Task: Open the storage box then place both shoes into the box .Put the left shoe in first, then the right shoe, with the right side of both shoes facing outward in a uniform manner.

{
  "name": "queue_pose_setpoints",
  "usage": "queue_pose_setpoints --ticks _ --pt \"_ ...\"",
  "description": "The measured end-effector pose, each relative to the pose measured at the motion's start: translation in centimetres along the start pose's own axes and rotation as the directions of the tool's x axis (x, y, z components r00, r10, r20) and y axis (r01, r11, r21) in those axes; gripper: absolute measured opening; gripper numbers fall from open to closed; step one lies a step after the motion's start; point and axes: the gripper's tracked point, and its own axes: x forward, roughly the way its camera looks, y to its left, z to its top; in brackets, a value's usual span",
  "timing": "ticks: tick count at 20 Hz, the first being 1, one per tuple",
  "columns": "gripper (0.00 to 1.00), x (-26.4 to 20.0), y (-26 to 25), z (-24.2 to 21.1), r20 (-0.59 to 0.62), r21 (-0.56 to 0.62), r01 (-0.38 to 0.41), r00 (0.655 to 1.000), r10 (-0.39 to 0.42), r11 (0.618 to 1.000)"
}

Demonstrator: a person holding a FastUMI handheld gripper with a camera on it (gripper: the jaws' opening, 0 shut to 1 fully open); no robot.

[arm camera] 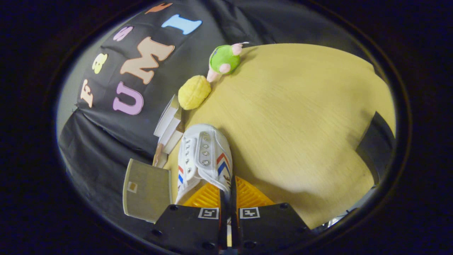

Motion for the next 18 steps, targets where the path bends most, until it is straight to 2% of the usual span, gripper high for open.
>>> queue_pose_setpoints --ticks 4,7,10,18 --pt "0.08 -0.6 3.1 -1.0 -0.007 -0.02 -0.049 0.999 0.049 0.999" --pt "0.07 -1.4 7.4 -2.7 -0.046 -0.029 -0.131 0.991 0.129 0.991" --pt "0.07 -2.5 13.0 -4.9 -0.101 -0.038 -0.23 0.969 0.226 0.972" --pt "0.07 -5.1 26.3 -10.3 -0.203 -0.115 -0.413 0.9 0.386 0.903"
